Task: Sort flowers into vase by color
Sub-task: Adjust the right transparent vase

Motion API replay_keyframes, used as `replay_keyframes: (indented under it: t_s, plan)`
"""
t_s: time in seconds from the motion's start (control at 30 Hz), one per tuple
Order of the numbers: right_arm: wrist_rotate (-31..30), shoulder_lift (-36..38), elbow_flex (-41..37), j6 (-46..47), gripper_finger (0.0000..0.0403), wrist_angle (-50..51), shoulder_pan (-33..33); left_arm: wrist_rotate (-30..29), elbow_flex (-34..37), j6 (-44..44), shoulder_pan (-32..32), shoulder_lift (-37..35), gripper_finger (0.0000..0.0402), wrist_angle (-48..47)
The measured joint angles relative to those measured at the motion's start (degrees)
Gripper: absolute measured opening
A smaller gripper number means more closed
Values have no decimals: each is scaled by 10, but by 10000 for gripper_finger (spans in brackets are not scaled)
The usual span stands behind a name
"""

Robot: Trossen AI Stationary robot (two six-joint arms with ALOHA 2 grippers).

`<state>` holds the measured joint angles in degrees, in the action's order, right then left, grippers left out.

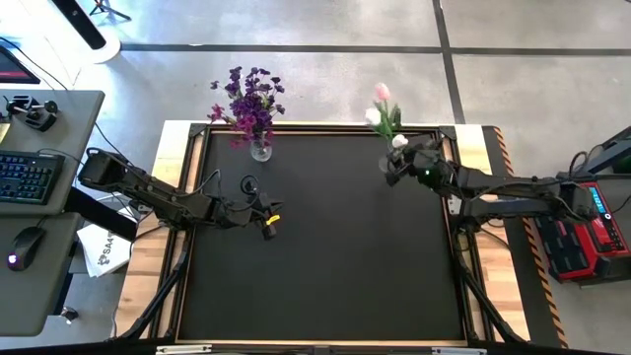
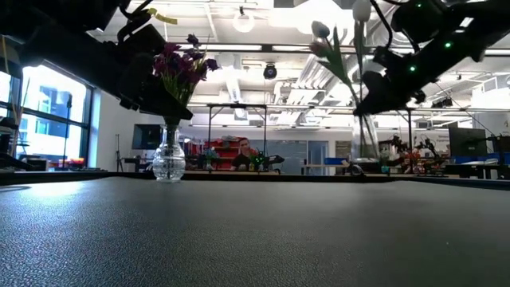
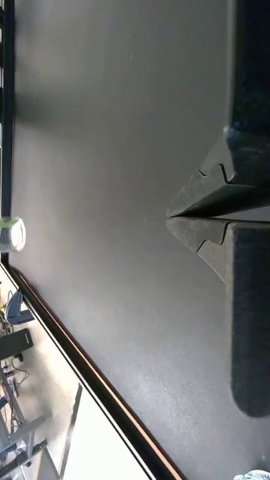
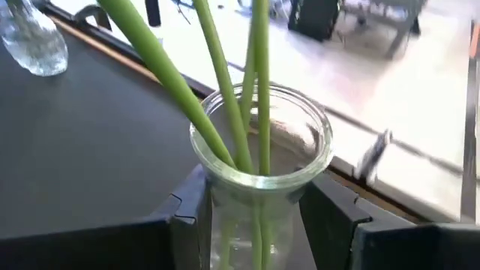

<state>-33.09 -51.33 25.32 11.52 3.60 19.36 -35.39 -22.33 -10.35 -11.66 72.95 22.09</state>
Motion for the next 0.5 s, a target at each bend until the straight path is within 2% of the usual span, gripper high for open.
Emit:
replay_keyframes:
  t_s: [0.13, 0.27, 0.37, 0.5]
  plan:
    - [65, -23, 0, -76, 129, -95, 61, 0, 0, 0, 0, 0, 0, 0]
    - [136, -84, 0, -115, 129, -184, 126, 0, 0, 0, 0, 0, 0, 0]
    - [175, -136, 0, -129, 129, -208, 169, 0, 0, 0, 0, 0, 0, 0]
    - [187, -190, 0, -135, 129, -214, 212, 0, 0, 0, 0, 0, 0, 0]
